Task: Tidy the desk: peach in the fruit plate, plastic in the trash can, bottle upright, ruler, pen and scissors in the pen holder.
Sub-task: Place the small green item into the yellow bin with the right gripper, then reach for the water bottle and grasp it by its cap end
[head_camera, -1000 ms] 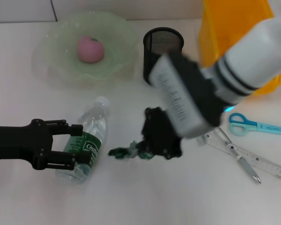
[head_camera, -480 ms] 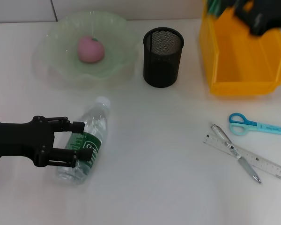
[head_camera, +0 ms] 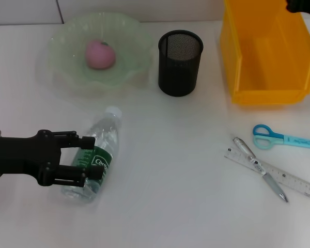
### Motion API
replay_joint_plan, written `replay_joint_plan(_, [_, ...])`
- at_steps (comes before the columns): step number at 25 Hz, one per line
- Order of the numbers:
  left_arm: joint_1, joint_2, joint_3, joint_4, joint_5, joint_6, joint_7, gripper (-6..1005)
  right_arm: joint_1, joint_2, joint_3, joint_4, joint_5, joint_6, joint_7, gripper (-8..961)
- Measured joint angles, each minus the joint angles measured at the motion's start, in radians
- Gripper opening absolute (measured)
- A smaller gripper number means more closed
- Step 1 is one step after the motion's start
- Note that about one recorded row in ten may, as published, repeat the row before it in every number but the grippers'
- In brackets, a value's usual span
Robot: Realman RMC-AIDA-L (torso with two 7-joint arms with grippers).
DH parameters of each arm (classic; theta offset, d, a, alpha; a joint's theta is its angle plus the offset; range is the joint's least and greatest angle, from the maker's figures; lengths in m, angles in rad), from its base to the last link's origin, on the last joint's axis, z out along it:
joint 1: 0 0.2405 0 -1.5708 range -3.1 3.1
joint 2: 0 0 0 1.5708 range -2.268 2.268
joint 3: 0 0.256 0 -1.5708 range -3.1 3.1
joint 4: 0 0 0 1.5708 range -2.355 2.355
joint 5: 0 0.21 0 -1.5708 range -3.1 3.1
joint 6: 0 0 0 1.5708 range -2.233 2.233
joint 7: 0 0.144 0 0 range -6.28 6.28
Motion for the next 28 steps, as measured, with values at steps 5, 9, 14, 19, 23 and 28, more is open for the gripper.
replay_joint_plan(5, [-0.007, 0.0, 0.0, 0.001, 0.0, 0.001, -0.003, 729, 0.019, 0.002, -0.004, 0.037, 0.0, 0.036, -0.002, 143])
replay_joint_plan(9, [-0.009, 0.002, -0.002, 0.003, -0.004, 0.002, -0.004, 727, 0.011, 0.002, -0.004, 0.039, 0.001, 0.024, 0.002, 160])
replay_joint_plan(14, [-0.017, 0.0, -0.003, 0.002, -0.004, 0.002, -0.005, 725, -0.002, 0.004, 0.003, 0.047, 0.012, 0.015, 0.007, 309])
replay_joint_plan(19, [-0.027, -0.001, -0.014, 0.004, -0.004, 0.0, -0.059, 722, -0.039, 0.002, -0.005, 0.05, 0.007, -0.127, 0.036, 624])
replay_joint_plan(23, [-0.041, 0.008, -0.018, 0.01, 0.011, -0.027, -0.164, 720, -0.099, -0.01, 0.005, 0.015, -0.004, -0.359, 0.132, 670])
replay_joint_plan(28, [-0.058, 0.004, -0.016, 0.098, 0.059, -0.038, -0.281, 718, -0.142, -0.064, 0.003, -0.04, -0.104, -0.668, 0.232, 680])
